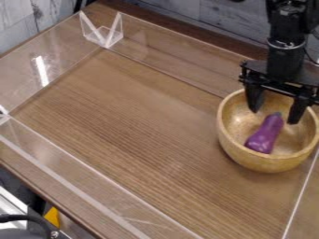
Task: Put the purple eggplant in the brown bowl
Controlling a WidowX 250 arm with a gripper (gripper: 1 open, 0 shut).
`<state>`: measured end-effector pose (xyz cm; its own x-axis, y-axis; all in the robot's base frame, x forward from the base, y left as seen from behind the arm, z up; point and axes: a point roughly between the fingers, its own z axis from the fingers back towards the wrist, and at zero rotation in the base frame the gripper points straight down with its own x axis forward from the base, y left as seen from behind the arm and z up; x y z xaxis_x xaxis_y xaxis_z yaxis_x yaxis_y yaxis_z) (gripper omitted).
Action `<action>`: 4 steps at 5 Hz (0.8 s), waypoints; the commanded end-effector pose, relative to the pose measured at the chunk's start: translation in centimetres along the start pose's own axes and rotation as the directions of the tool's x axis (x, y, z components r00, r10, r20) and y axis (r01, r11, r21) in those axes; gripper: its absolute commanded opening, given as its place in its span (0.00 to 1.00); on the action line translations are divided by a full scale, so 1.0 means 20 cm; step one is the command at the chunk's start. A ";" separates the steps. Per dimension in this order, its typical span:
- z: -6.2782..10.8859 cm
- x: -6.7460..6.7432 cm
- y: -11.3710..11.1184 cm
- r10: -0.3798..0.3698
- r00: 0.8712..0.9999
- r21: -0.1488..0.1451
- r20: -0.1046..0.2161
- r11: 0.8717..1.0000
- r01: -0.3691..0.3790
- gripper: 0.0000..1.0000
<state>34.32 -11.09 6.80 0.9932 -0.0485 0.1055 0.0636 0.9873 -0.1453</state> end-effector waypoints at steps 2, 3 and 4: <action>0.20 0.04 0.09 0.012 0.997 -0.013 0.082 1.000 -0.011 1.00; 0.31 0.03 0.17 0.011 0.996 -0.011 0.092 1.000 -0.010 1.00; 0.32 0.01 0.15 -0.042 0.994 -0.009 0.100 0.999 0.043 1.00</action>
<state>33.85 -6.95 9.93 0.9899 -0.0671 0.1252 0.0852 0.9857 -0.1451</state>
